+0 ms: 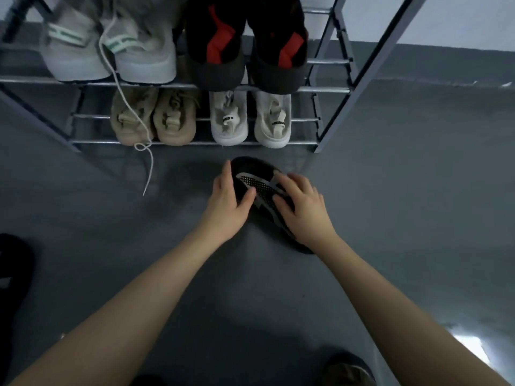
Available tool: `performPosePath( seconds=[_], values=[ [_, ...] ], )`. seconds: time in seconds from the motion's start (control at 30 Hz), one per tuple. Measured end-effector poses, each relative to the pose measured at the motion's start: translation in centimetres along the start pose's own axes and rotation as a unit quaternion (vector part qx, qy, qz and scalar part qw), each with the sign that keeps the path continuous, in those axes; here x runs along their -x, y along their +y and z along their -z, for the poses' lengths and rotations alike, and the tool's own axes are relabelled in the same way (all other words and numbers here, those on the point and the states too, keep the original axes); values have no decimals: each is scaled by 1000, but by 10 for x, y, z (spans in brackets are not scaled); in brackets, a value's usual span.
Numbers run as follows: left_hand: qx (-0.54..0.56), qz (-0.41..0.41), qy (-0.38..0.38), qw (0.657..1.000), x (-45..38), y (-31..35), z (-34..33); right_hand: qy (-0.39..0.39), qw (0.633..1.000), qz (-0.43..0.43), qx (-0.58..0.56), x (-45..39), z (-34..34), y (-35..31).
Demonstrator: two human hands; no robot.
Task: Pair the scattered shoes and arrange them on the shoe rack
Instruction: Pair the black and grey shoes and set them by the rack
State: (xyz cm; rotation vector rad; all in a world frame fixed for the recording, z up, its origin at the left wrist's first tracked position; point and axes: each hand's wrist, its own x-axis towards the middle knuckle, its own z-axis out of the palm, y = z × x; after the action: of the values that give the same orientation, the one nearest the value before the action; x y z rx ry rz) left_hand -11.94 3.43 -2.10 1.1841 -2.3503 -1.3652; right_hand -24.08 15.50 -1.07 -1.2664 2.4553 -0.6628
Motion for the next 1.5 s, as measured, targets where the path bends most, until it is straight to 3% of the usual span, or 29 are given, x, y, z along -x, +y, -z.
performPosePath(
  seconds=[0.13, 0.3, 0.43, 0.6, 0.73, 0.9, 1.0, 1.17, 1.33, 1.5],
  values=[
    [-135, -15, -79, 988, 2, -27, -17, -93, 989, -12, 111, 23, -16, 36],
    [-127, 0, -90, 988, 8, -32, -38, -111, 965, 13, 238, 20, -17, 60],
    [-155, 31, -71, 985, 5, -29, -40, -125, 967, 23, 221, 15, -16, 52],
    [-165, 17, -61, 984, 24, -33, -25, -58, 991, -7, 121, 52, -31, 10],
    [-162, 7, -59, 985, 64, -54, -3, -41, 993, -11, 110, 89, -46, -18],
    [-211, 9, -85, 974, 97, -74, 16, -145, 976, -27, 160, 119, -70, -42],
    [-255, -15, -90, 963, 101, -75, 23, -146, 970, -16, 196, 119, -68, -48],
    [-259, -30, -21, 965, 111, -69, 48, -54, 987, 38, 148, 101, -62, -88],
    [-257, 15, 73, 964, 145, -94, 108, -98, 984, 96, 116, 74, -75, -144],
    [-255, 146, 157, 943, 183, -142, 166, -138, 969, 181, 93, 56, -113, -221]
  ],
)
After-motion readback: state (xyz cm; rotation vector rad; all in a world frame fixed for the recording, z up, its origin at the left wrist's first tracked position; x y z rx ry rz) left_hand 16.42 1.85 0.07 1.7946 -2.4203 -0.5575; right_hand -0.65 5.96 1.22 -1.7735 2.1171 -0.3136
